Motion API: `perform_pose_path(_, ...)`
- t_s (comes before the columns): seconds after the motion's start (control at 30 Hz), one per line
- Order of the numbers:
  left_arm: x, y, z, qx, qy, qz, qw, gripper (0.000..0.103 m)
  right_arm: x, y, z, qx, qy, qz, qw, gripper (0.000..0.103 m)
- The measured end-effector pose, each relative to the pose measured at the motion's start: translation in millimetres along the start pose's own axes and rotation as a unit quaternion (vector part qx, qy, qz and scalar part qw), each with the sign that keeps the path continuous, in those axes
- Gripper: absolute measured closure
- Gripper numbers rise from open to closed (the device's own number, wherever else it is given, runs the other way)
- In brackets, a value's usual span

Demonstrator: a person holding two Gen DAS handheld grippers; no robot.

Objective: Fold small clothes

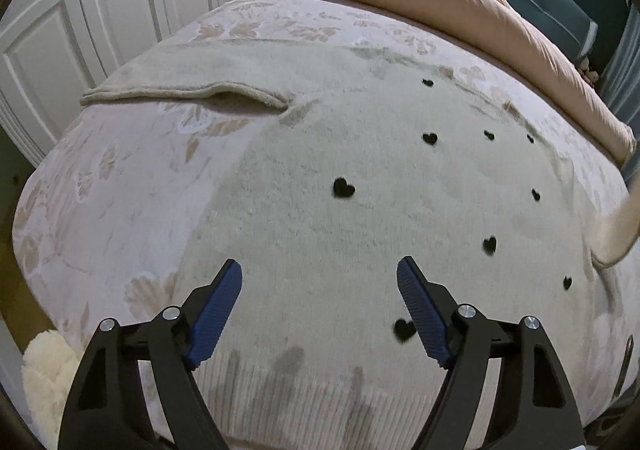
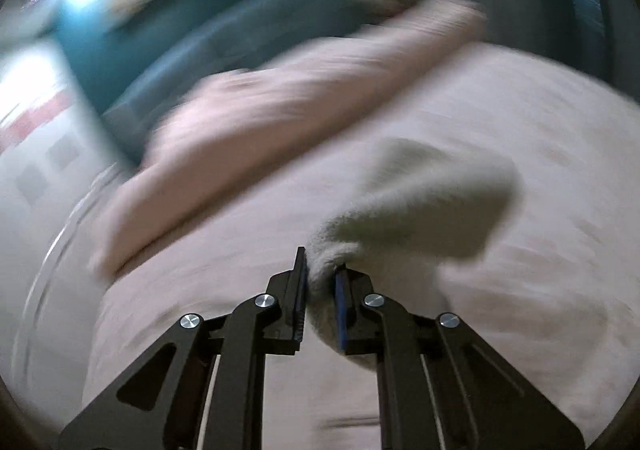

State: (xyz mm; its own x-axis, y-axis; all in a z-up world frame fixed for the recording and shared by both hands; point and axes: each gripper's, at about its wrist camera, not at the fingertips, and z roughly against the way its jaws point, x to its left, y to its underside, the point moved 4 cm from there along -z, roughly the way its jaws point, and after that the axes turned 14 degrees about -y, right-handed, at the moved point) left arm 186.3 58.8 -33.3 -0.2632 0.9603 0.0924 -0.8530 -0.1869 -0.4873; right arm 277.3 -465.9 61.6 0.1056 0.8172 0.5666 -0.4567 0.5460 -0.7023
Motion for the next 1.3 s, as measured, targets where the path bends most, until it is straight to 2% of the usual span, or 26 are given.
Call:
perform_pose_path(0.03, 0, -1, 0, 0.0, 0.001, 0.002, 1.0, 0.027, 45, 11, -14, 0.019, -0.04, 0.033, 0.998, 0.092)
perform_pose_path(0.1, 2, -7, 0, -0.002, 0.011, 0.013, 0.9998, 0.027, 128, 57, -52, 0.078, -0.117, 0.084, 0.986, 0.09)
perform_pose_path(0.17, 2, -16, 1, -0.005, 0.025, 0.024, 0.9994, 0.027, 170, 103, -82, 0.124, -0.134, 0.125, 0.975, 0.087)
perform_pose_path(0.23, 0, -25, -1, -0.005, 0.041, 0.031, 0.9987, 0.027, 195, 158, -117, 0.176, -0.129, 0.16, 0.963, 0.061)
perform_pose_path(0.27, -4, -31, -4, 0.0, 0.057, 0.034, 0.9978, 0.025, 199, 188, -132, 0.203, -0.116, 0.17, 0.957, 0.059)
perform_pose_path(0.33, -10, -42, -11, 0.011, 0.082, 0.041, 0.9958, 0.025, 197, 220, -142, 0.223, -0.088, 0.182, 0.954, 0.059)
perform_pose_path(0.4, -19, -56, -24, 0.023, 0.111, 0.049, 0.9924, 0.025, 187, 233, -128, 0.222, -0.076, 0.16, 0.959, 0.057)
perform_pose_path(0.43, -23, -61, -31, 0.031, 0.124, 0.055, 0.9903, 0.025, 179, 233, -115, 0.218, -0.08, 0.14, 0.962, 0.05)
perform_pose_path(0.5, -33, -75, -54, 0.055, 0.151, 0.079, 0.9839, 0.025, 152, 225, -80, 0.195, -0.07, 0.097, 0.974, 0.039)
perform_pose_path(0.63, -50, -93, -94, 0.088, 0.169, 0.113, 0.9751, 0.025, 91, 207, -36, 0.163, -0.018, 0.032, 0.986, 0.038)
perform_pose_path(0.67, -56, -96, -106, 0.102, 0.176, 0.129, 0.9707, 0.025, 68, 199, -28, 0.151, -0.006, 0.001, 0.989, 0.038)
perform_pose_path(0.77, -61, -100, -123, 0.112, 0.176, 0.151, 0.9663, 0.028, 26, 179, -15, 0.117, 0.026, -0.062, 0.991, 0.035)
perform_pose_path(0.8, -63, -102, -125, 0.106, 0.173, 0.15, 0.9675, 0.043, 18, 173, -14, 0.106, 0.035, -0.071, 0.991, 0.035)
perform_pose_path(0.83, -65, -104, -126, 0.103, 0.171, 0.146, 0.9689, 0.053, 10, 167, -17, 0.099, 0.044, -0.077, 0.991, 0.034)
perform_pose_path(0.9, -77, -112, -130, 0.104, 0.175, 0.117, 0.9722, 0.099, -1, 158, -28, 0.098, 0.056, -0.079, 0.99, 0.034)
perform_pose_path(0.93, -80, -115, -131, 0.106, 0.181, 0.112, 0.9713, 0.098, -5, 154, -41, 0.111, 0.063, -0.074, 0.989, 0.034)
perform_pose_path(1.0, -87, -128, -125, 0.085, 0.183, 0.102, 0.9741, 0.099, -6, 152, -64, 0.135, 0.078, -0.05, 0.986, 0.053)
perform_pose_path(1.03, -91, -138, -116, 0.063, 0.186, 0.089, 0.9765, 0.099, -4, 149, -78, 0.153, 0.074, -0.034, 0.985, 0.085)
perform_pose_path(1.07, -94, -149, -107, 0.043, 0.187, 0.08, 0.9781, 0.099, -1, 151, -82, 0.157, 0.076, -0.027, 0.984, 0.095)
perform_pose_path(1.1, -97, -161, -93, 0.017, 0.196, 0.072, 0.9778, 0.099, 4, 143, -79, 0.143, 0.064, -0.026, 0.987, 0.095)
perform_pose_path(1.17, -100, -185, -59, -0.045, 0.214, 0.064, 0.9736, 0.099, 19, 115, -53, 0.069, 0.016, -0.028, 0.997, 0.096)
perform_pose_path(1.2, -99, -190, -49, -0.065, 0.217, 0.062, 0.9721, 0.099, 26, 103, -33, 0.028, -0.005, -0.028, 0.999, 0.098)
perform_pose_path(1.27, -93, -195, -39, -0.092, 0.213, 0.063, 0.9707, 0.099, 21, 101, -19, -0.003, 0.0, -0.027, 1.0, 0.1)
perform_pose_path(1.3, -94, -193, -47, -0.088, 0.203, 0.06, 0.9734, 0.099, 9, 108, -23, 0.01, 0.018, -0.03, 0.999, 0.1)
